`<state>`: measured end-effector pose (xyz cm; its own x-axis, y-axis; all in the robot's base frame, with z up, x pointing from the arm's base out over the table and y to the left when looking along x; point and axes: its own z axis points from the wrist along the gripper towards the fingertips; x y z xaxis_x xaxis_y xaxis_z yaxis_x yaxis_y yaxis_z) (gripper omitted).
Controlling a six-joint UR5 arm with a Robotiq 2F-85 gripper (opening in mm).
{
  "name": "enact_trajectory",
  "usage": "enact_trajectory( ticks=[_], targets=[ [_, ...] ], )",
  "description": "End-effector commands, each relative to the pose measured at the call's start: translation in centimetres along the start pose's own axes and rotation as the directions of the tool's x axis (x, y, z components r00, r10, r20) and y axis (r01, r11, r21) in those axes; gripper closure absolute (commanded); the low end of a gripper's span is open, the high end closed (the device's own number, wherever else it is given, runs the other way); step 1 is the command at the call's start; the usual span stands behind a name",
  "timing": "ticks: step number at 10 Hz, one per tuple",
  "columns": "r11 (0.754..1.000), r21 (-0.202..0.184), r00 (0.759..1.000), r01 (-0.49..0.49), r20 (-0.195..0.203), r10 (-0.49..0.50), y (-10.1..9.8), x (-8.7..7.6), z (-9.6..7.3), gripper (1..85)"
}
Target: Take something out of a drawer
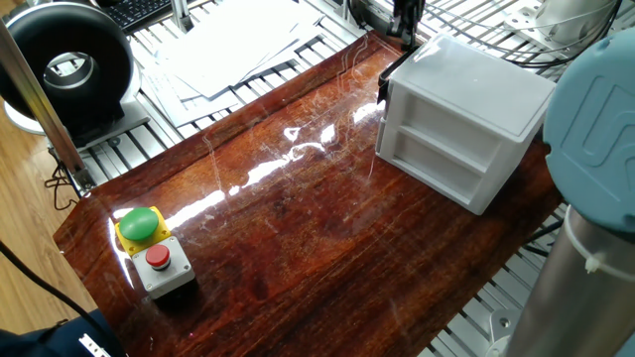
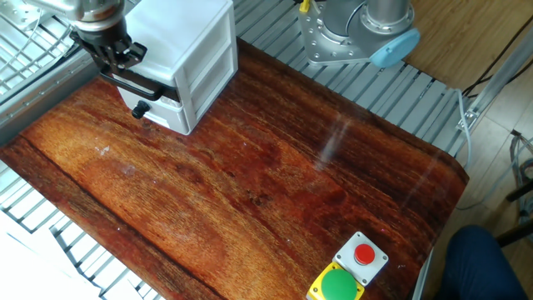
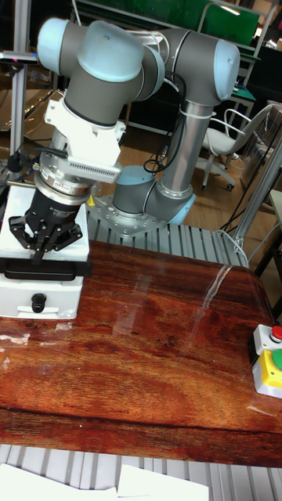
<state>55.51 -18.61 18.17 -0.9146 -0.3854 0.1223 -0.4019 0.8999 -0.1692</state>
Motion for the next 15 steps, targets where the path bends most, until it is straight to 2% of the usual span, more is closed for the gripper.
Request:
enact_trajectory(
  ticks=[1,2,3,4,5,6,7,8,9,10,11,13,14,15],
  targets=[
    [0.98,0.036,0.976,0.198,0.081,-0.2,-0.5,-2.5,0.0,84.7],
    [0.956,0.057,0.95,0.288,0.107,-0.293,-0.5,-3.5,0.0,84.7],
    [0.916,0.093,0.907,0.391,0.131,-0.401,-0.5,-4.6,-0.1,84.7],
    [0.875,0.105,0.864,0.472,0.143,-0.484,-0.2,-5.0,-0.1,83.0],
    [0.822,0.102,0.808,0.56,0.153,-0.569,0.4,-5.0,0.0,79.3],
    [0.761,0.113,0.741,0.639,0.176,-0.648,1.0,-5.3,0.0,68.7],
    [0.702,0.153,0.678,0.695,0.183,-0.712,0.8,-5.7,0.0,66.0],
    [0.665,0.183,0.639,0.724,0.183,-0.747,0.5,-6.0,0.0,66.0],
    [0.659,0.174,0.636,0.731,0.174,-0.752,0.4,-5.3,0.2,70.0],
    [0.643,0.164,0.628,0.748,0.138,-0.766,-0.1,-4.0,0.5,82.3],
    [0.623,0.129,0.61,0.771,0.132,-0.782,0.4,-2.9,0.6,83.3],
    [0.592,0.105,0.572,0.799,0.174,-0.802,1.9,-2.8,0.6,81.7],
    [0.571,0.09,0.548,0.816,0.192,-0.814,2.6,-2.7,0.5,71.0],
    [0.555,0.091,0.531,0.827,0.198,-0.824,2.8,-2.7,0.5,69.7]
  ],
)
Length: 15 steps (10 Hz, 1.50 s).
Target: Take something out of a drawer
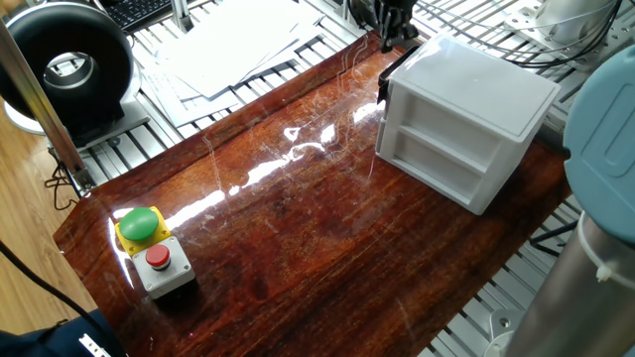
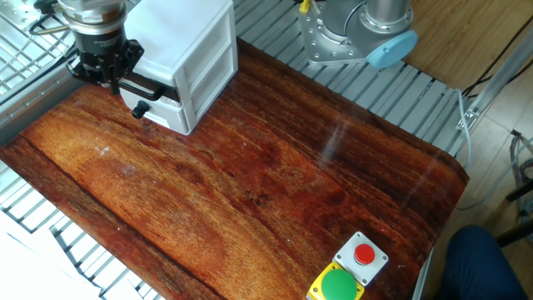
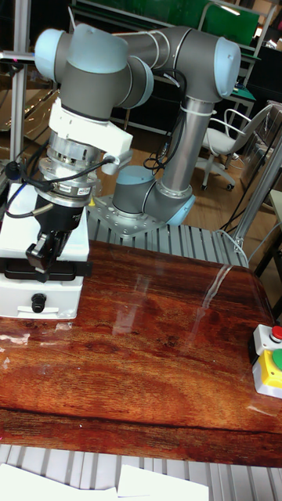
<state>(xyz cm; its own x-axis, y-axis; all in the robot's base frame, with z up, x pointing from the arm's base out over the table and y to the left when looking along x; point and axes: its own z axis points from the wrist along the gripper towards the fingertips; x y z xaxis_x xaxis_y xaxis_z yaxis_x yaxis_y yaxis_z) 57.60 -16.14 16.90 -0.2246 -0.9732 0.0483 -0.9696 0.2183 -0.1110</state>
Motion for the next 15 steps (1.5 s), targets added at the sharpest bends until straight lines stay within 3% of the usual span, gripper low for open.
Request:
enact_trajectory(
  ticks=[1,8,10,15],
  targets=[
    [0.996,-0.029,0.995,0.08,0.055,-0.078,1.0,-1.1,-0.2,68.7],
    [0.967,-0.065,0.969,0.246,0.044,-0.243,1.7,-0.4,-0.4,62.0],
    [0.955,-0.054,0.956,0.291,0.046,-0.289,1.4,-0.5,-0.1,53.0],
    [0.949,-0.034,0.949,0.313,0.057,-0.311,1.0,-0.8,0.6,53.3]
  ],
)
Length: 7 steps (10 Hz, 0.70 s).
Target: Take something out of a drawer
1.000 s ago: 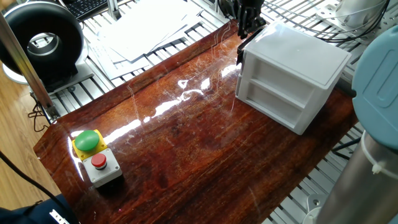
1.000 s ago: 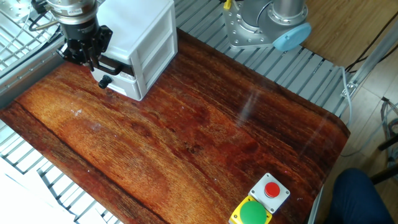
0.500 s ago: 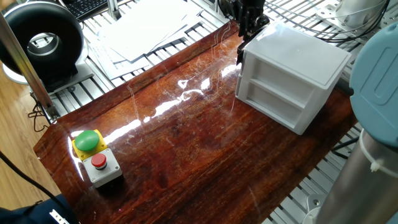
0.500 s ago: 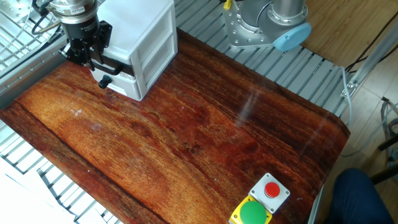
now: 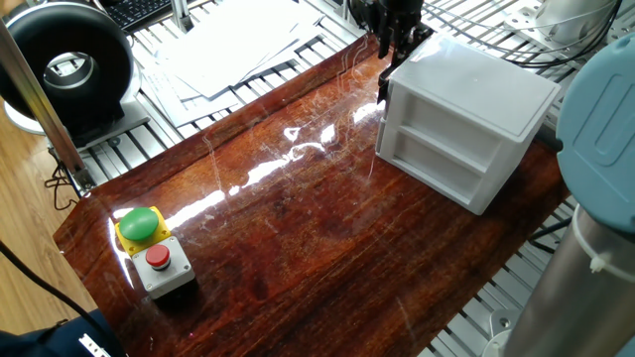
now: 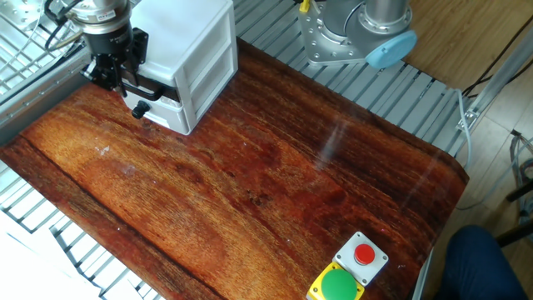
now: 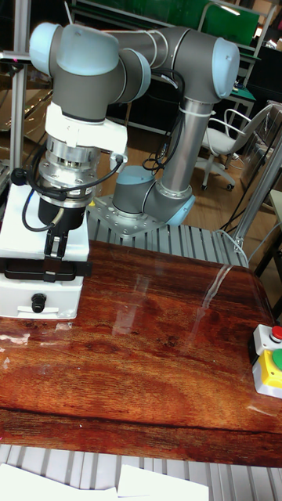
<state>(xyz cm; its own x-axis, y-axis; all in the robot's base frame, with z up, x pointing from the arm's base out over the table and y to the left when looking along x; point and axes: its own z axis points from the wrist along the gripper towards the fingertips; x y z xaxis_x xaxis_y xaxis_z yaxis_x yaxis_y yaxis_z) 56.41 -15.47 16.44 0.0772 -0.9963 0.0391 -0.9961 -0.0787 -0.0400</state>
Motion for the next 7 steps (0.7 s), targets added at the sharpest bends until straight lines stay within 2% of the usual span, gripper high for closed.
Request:
enact_trajectory(
  ticks=[1,7],
  targets=[
    [1.0,0.023,1.0,0.015,0.022,-0.016,-0.62,-0.45,0.51,53.3],
    [0.999,0.049,0.999,0.017,0.027,-0.019,-1.16,-0.46,0.62,54.0]
  ],
)
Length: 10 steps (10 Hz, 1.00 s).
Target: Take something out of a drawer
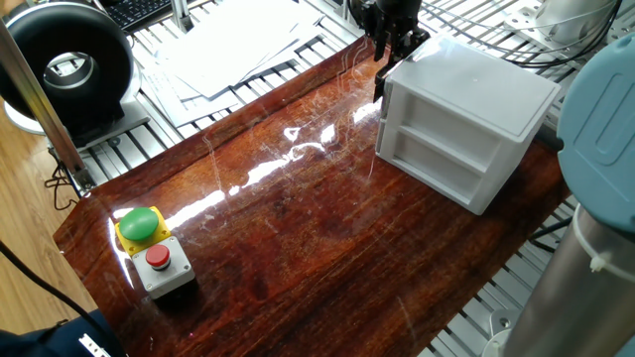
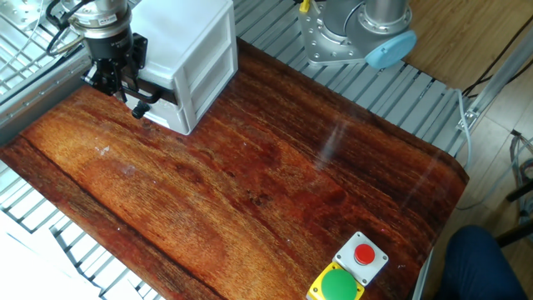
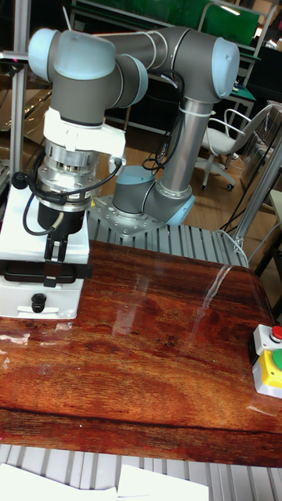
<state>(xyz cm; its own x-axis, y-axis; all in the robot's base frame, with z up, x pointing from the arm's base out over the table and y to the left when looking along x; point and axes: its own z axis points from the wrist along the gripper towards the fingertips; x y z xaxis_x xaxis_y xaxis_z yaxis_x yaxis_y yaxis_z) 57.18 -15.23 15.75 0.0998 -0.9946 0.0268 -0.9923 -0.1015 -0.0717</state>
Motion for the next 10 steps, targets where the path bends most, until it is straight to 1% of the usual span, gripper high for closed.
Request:
enact_trajectory(
  ticks=[1,5,7,10],
  targets=[
    [1.0,0.024,1.0,-0.009,0.011,0.009,-0.6,-0.2,-0.1,54.0],
    [0.999,0.045,1.0,0.002,-0.009,-0.002,-1.9,0.0,-0.1,54.0],
    [0.999,0.052,1.0,0.003,-0.007,-0.003,-2.5,-0.3,0.0,54.0],
    [0.999,0.053,1.0,0.002,-0.009,-0.002,-3.0,-0.5,-0.1,53.7]
  ],
)
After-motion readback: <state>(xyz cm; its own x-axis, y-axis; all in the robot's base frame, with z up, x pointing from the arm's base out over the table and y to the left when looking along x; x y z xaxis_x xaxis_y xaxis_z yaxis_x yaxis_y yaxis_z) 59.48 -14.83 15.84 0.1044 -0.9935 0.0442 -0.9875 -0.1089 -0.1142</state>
